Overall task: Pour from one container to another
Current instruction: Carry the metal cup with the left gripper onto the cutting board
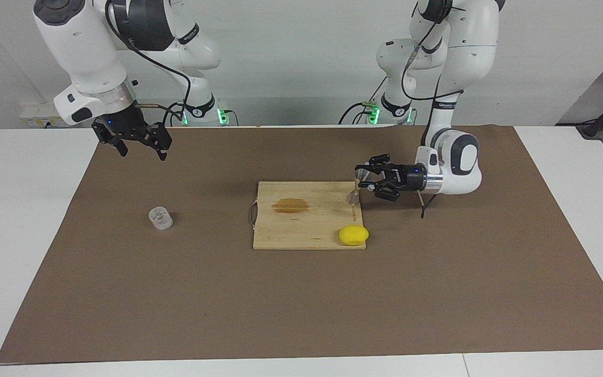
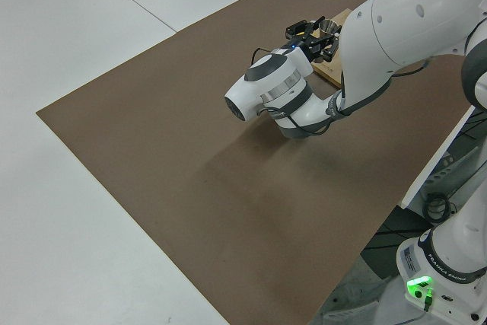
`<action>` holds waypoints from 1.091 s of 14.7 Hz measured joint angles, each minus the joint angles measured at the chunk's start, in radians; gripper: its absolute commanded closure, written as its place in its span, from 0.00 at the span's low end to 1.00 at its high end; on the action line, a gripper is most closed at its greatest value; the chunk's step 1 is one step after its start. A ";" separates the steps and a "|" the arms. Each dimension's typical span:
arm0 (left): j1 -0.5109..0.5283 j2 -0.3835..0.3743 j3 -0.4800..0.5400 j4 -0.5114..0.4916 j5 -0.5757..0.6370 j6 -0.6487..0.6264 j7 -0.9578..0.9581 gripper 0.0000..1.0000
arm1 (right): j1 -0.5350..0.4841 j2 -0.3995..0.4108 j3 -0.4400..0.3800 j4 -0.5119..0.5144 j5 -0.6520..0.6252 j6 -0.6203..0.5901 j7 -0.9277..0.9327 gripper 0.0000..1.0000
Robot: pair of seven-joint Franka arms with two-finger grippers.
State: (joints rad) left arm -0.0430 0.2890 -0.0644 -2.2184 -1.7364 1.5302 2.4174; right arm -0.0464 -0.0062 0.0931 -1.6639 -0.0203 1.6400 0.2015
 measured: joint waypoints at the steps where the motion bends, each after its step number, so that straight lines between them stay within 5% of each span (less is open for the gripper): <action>1: -0.040 -0.008 0.000 -0.011 -0.045 0.037 0.000 0.98 | 0.000 0.000 0.000 0.000 0.000 0.000 0.000 0.00; 10: -0.434 -0.015 0.000 -0.030 -0.518 0.351 0.152 0.95 | 0.000 0.000 0.000 0.000 0.000 0.000 0.000 0.00; 16: -0.517 0.008 0.002 -0.056 -0.616 0.400 0.274 0.94 | 0.000 0.000 0.000 0.000 0.000 0.000 0.000 0.00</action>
State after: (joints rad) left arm -0.5599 0.2966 -0.0625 -2.2748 -2.3522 1.9300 2.6910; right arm -0.0464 -0.0062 0.0931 -1.6639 -0.0203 1.6400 0.2015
